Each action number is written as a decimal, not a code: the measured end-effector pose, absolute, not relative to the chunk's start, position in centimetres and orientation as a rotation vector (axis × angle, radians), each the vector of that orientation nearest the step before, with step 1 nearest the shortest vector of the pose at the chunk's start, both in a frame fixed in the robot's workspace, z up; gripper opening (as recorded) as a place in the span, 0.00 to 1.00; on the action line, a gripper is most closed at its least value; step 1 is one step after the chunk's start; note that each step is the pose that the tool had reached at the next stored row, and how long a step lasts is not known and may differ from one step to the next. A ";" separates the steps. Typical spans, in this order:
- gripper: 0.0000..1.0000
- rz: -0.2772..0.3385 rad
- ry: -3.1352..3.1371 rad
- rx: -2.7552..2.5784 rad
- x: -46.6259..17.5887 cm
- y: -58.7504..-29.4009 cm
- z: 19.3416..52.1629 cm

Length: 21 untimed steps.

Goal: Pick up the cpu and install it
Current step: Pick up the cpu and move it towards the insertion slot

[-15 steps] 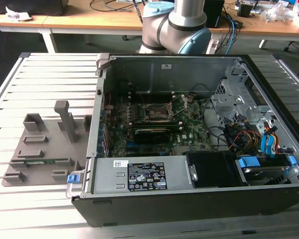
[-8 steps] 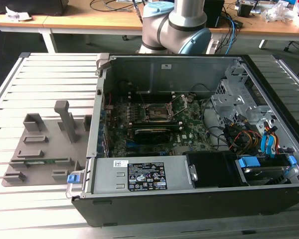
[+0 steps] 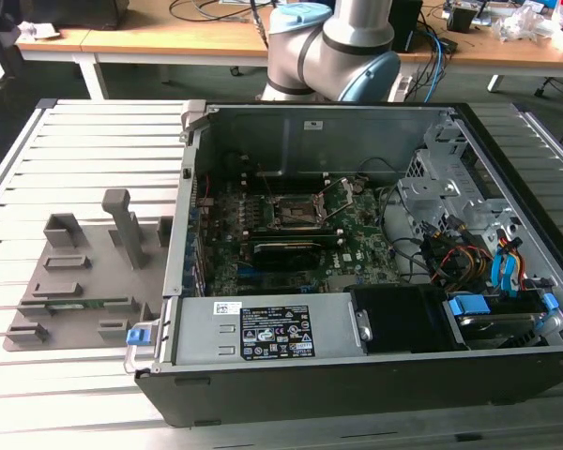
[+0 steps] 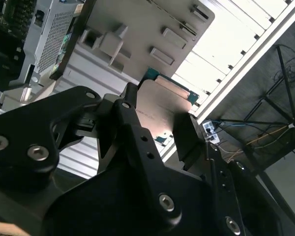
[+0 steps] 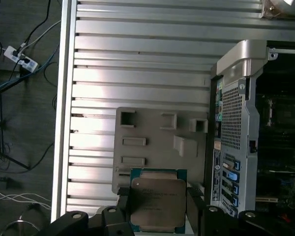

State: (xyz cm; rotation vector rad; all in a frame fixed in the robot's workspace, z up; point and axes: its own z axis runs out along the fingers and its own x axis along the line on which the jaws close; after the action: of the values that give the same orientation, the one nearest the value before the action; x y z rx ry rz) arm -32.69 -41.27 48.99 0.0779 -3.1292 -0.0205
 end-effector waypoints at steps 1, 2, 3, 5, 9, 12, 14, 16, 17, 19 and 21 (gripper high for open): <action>0.54 -0.018 -3.129 0.078 -32.4 -41.2 48.9; 0.54 -0.014 -3.129 0.078 -32.0 -41.1 48.8; 0.54 -0.012 -3.129 0.078 -31.8 -41.1 48.7; 0.54 -0.002 -3.129 0.078 -31.0 -40.9 48.4; 0.54 0.009 -3.129 0.078 -29.5 -40.6 47.8; 0.54 0.016 -3.129 0.078 -28.6 -40.4 47.4; 0.54 0.021 -3.128 0.077 -27.9 -40.3 47.0; 0.54 0.025 -3.128 0.077 -27.4 -40.3 46.7; 0.54 0.027 -3.128 0.078 -27.2 -40.2 46.6; 0.54 0.033 -3.128 0.078 -26.9 -40.2 46.3; 0.54 0.039 -3.128 0.077 -26.5 -40.2 46.1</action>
State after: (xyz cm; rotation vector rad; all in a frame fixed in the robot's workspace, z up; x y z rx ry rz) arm -26.46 -40.16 46.07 0.0774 -3.1280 0.0392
